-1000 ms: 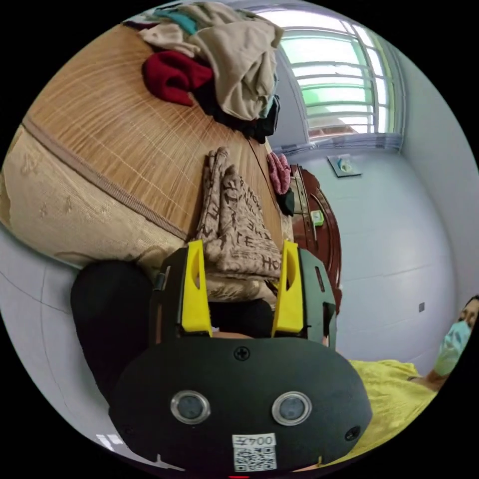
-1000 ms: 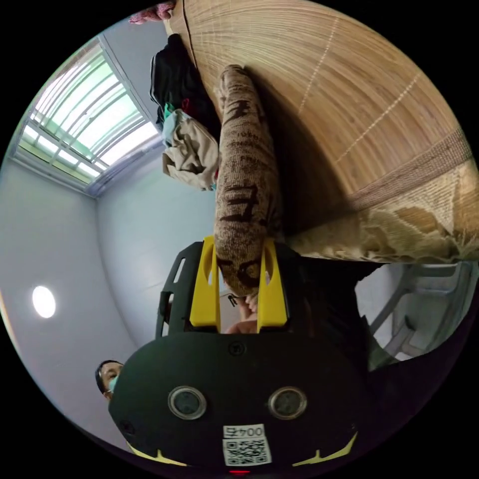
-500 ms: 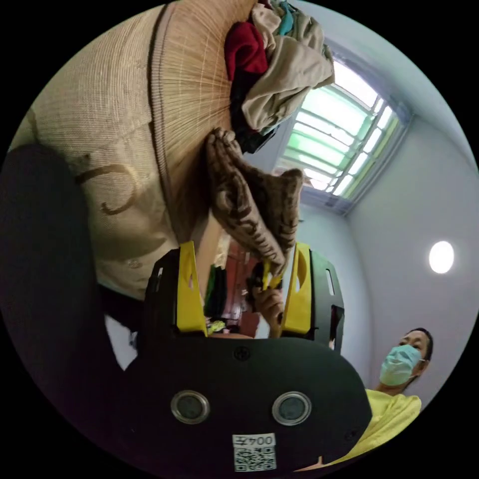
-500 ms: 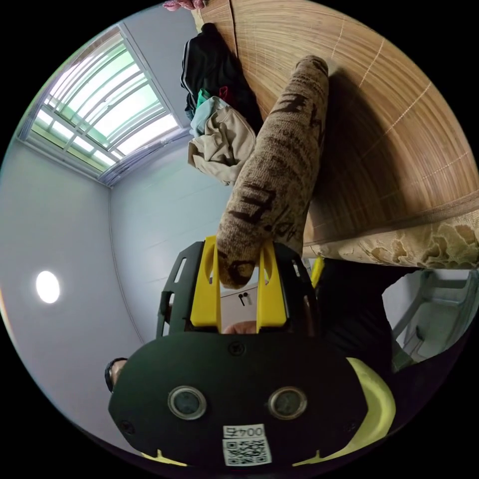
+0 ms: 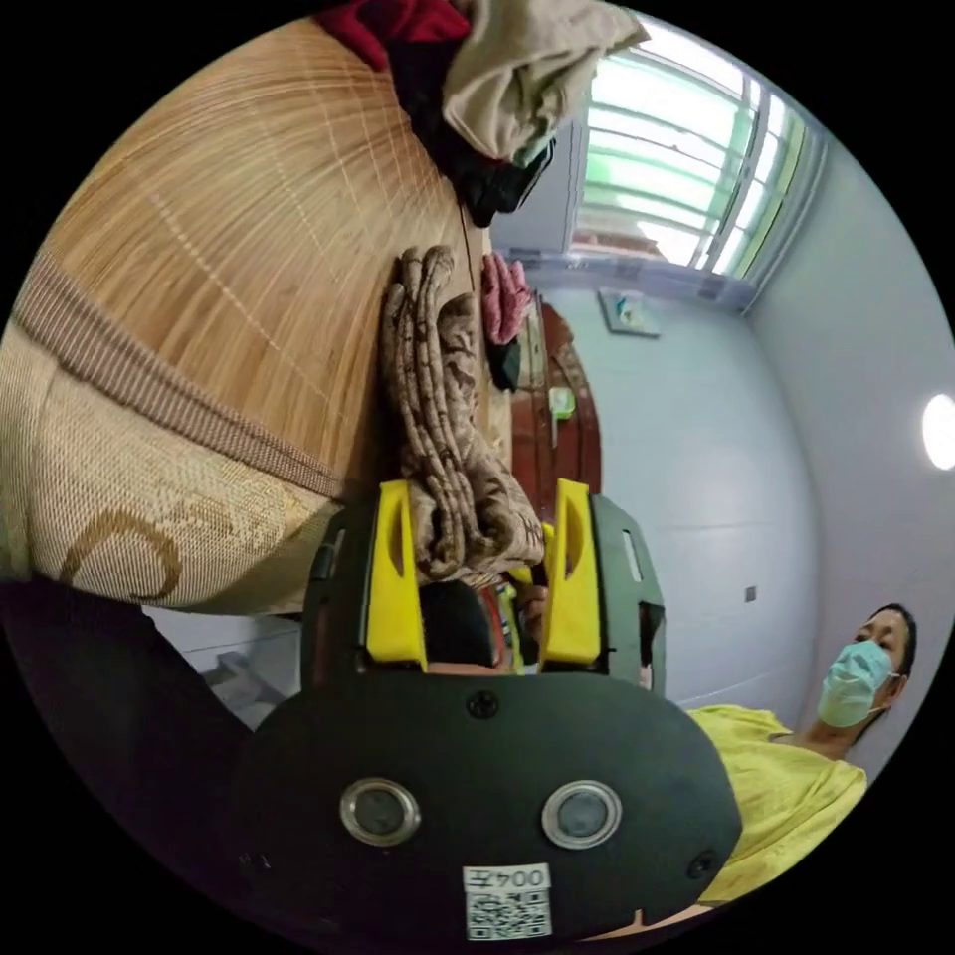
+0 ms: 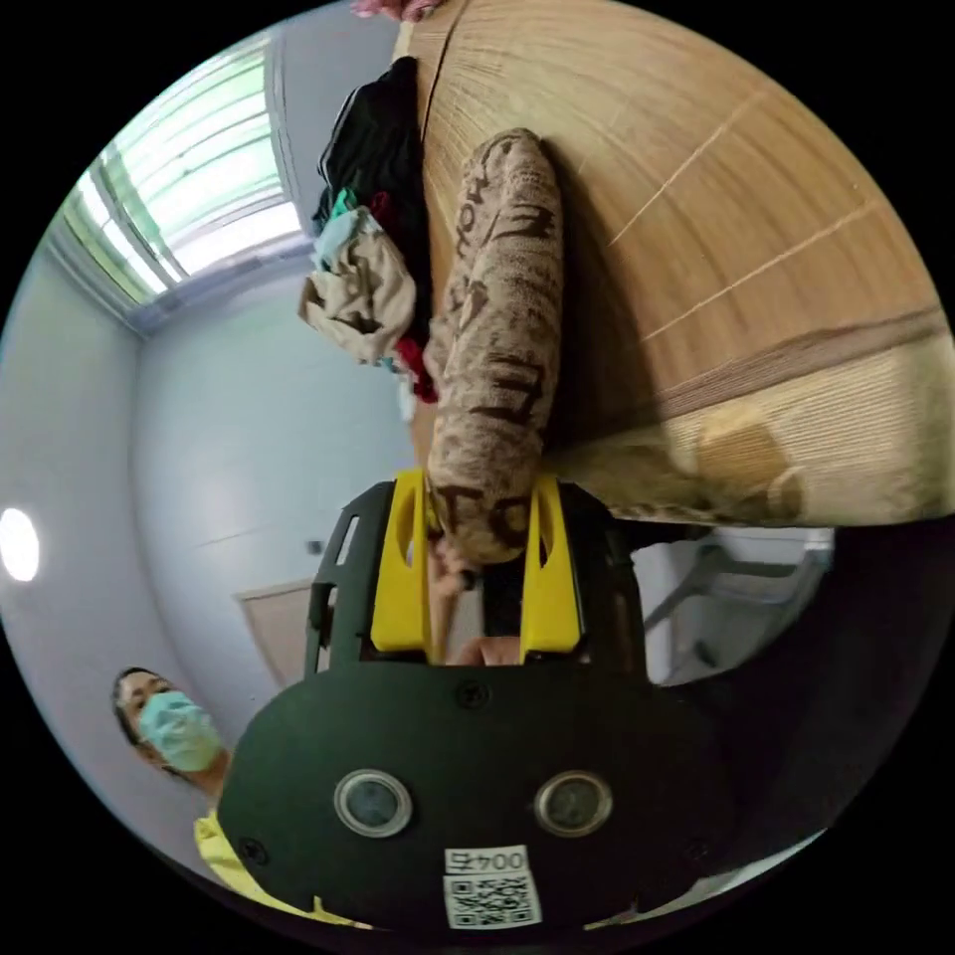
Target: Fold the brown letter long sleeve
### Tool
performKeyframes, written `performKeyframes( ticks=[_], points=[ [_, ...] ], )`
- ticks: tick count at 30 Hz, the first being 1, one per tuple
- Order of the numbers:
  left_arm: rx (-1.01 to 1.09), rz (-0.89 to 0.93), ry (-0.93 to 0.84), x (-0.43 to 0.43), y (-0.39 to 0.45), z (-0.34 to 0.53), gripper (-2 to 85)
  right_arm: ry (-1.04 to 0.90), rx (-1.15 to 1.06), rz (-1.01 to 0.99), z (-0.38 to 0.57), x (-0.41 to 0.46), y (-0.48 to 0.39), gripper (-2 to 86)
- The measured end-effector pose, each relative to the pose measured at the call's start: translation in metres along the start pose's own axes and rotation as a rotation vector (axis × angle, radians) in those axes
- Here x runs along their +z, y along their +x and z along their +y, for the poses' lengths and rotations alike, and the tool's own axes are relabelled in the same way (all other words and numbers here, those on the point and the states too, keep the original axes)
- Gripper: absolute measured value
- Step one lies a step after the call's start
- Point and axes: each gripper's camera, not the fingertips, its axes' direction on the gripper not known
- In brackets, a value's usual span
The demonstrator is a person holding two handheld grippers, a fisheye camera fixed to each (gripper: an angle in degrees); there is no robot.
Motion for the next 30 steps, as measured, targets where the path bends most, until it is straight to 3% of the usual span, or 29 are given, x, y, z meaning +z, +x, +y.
performKeyframes(
  ticks=[2,9,15,20,25,30],
  points=[
    [0.036,-0.094,-0.058,0.012,0.015,-0.004,13.5,-0.013,-0.087,0.223,0.007,0.003,-0.017,17.5],
    [0.112,-0.185,-0.102,0.022,0.052,-0.014,14.0,0.065,-0.234,0.327,-0.016,0.006,-0.064,18.8],
    [0.111,-0.165,-0.155,0.032,0.076,-0.028,19.3,-0.046,-0.209,0.252,-0.057,0.075,-0.069,20.6],
    [0.185,-0.308,-0.193,0.048,0.121,-0.036,12.7,-0.093,-0.158,0.107,-0.068,0.144,-0.077,15.1],
    [0.383,-0.499,-0.167,0.063,0.217,-0.036,9.4,-0.069,-0.147,0.255,-0.058,0.199,-0.122,8.3],
    [0.627,-0.629,-0.196,0.108,0.336,-0.025,9.0,-0.035,-0.313,0.445,-0.031,0.23,-0.226,7.6]
  ],
)
